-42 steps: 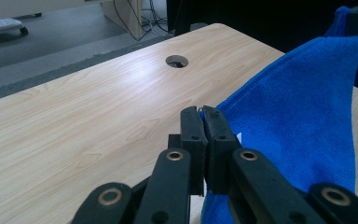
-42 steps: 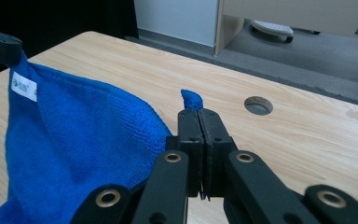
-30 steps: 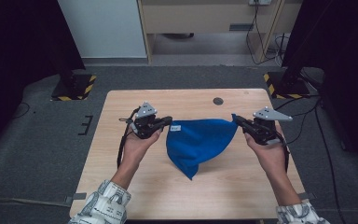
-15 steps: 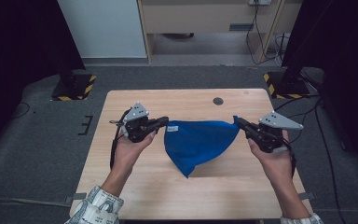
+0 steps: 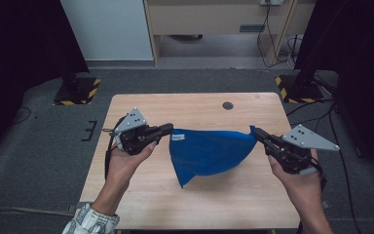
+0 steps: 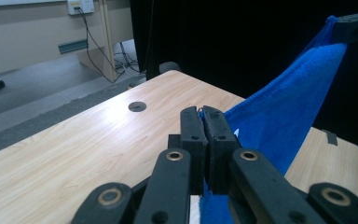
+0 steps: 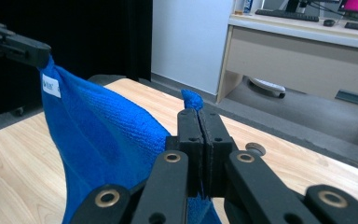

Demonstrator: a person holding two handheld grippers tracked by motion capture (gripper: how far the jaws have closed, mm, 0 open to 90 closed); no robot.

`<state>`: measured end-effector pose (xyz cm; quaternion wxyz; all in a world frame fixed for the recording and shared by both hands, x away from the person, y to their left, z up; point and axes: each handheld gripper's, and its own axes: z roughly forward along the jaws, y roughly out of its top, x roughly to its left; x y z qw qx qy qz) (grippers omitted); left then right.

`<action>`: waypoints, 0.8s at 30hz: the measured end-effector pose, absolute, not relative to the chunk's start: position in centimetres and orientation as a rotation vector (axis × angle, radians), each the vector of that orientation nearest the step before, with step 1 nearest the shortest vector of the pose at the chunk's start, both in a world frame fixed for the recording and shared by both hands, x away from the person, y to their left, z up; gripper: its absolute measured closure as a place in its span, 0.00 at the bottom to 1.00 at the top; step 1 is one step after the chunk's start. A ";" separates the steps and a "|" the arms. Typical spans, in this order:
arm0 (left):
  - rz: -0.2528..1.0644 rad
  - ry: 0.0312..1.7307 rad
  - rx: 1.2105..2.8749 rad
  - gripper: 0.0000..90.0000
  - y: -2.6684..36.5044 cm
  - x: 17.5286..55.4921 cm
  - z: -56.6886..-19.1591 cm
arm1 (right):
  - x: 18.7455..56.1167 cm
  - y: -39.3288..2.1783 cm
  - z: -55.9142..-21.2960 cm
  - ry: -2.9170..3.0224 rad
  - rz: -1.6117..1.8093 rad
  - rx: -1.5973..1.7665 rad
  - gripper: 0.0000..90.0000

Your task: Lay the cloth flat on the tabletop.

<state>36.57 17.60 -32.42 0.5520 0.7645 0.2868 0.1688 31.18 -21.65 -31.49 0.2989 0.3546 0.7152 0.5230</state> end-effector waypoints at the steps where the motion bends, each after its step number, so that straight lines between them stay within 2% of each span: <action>1: 0.398 0.682 1.816 0.98 17.6 36.8 -32.4 | 31.2 -21.5 -31.5 1.903 1.374 0.940 0.98; 6: 0.394 0.744 1.860 0.97 17.7 39.6 -33.5 | 33.8 -20.9 -32.7 1.914 1.320 0.996 0.98; 16: 0.377 0.891 1.919 0.97 17.2 46.6 -38.8 | 43.0 -19.7 -39.7 1.925 1.277 1.217 0.98; 24: 0.375 0.947 1.943 0.97 15.7 51.0 -41.1 | 47.2 -20.1 -43.4 1.908 1.221 1.326 0.98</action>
